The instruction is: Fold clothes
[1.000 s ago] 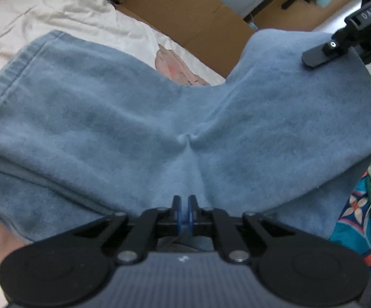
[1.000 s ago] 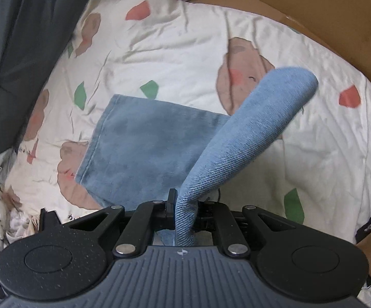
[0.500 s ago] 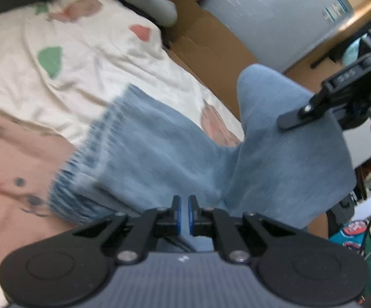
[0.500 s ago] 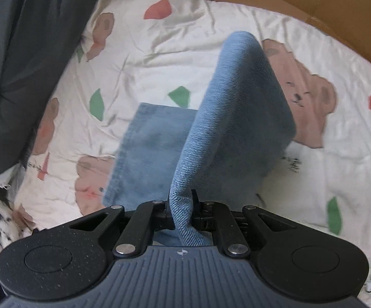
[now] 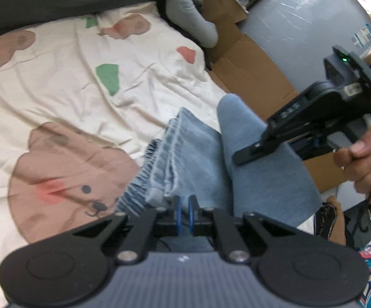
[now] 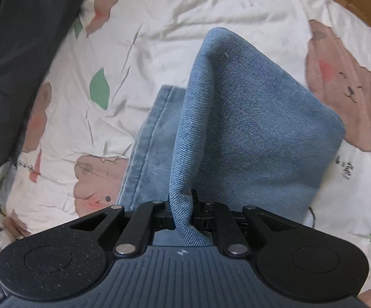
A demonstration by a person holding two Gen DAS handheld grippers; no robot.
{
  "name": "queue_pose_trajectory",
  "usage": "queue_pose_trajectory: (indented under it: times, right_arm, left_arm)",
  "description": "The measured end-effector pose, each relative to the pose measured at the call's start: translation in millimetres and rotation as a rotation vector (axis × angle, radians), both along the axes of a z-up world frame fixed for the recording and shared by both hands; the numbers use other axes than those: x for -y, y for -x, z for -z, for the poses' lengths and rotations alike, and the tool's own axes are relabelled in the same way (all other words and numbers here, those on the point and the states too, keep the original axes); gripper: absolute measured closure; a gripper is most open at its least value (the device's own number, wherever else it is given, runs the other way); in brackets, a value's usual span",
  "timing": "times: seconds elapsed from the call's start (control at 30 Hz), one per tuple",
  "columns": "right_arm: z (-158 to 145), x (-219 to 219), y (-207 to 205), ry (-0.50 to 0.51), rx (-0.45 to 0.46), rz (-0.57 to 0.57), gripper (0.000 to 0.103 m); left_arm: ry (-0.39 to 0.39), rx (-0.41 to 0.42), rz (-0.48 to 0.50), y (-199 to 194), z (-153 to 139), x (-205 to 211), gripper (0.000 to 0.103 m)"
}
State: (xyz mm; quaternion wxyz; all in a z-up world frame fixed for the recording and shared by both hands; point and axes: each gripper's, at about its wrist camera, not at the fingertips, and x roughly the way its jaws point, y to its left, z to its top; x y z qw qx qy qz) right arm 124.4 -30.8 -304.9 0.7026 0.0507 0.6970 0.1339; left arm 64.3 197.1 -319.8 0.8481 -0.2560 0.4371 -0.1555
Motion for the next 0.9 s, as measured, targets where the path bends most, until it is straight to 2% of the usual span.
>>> queue_pose_trajectory:
  times: [0.23,0.3,0.37,0.47,0.7,0.8,0.87,0.9]
  right_arm:
    - [24,-44,4,0.116,0.021,-0.126,0.095]
    - [25,-50,5,0.117,0.024,-0.128,0.09]
    - [23,-50,4,0.088,0.015,-0.111,0.081]
    - [16,-48,-1,0.015,-0.018,-0.07,0.057]
    - [-29,-47,-16,-0.118,-0.022,-0.063,0.053]
    - [-52,-35,-26,-0.175,0.0,-0.068,0.052]
    - [-64,-18,-32,-0.206,0.024,-0.07,0.051]
    - [-70,-8,-35,-0.218,0.037,-0.07,0.051]
  left_arm:
    - [-0.032,-0.018,-0.018,6,-2,-12,0.098]
    - [-0.037,-0.018,-0.023,5,-5,-14,0.098]
    - [-0.042,-0.019,-0.028,4,-7,-17,0.098]
    - [-0.053,-0.014,-0.033,0,-12,-19,0.098]
    - [-0.069,0.002,-0.044,-6,-28,-21,0.097]
    - [-0.078,0.02,-0.035,-8,-40,-17,0.084]
    - [-0.067,0.034,-0.03,-11,-48,-14,0.07]
    - [-0.062,0.039,-0.025,-12,-52,-11,0.068]
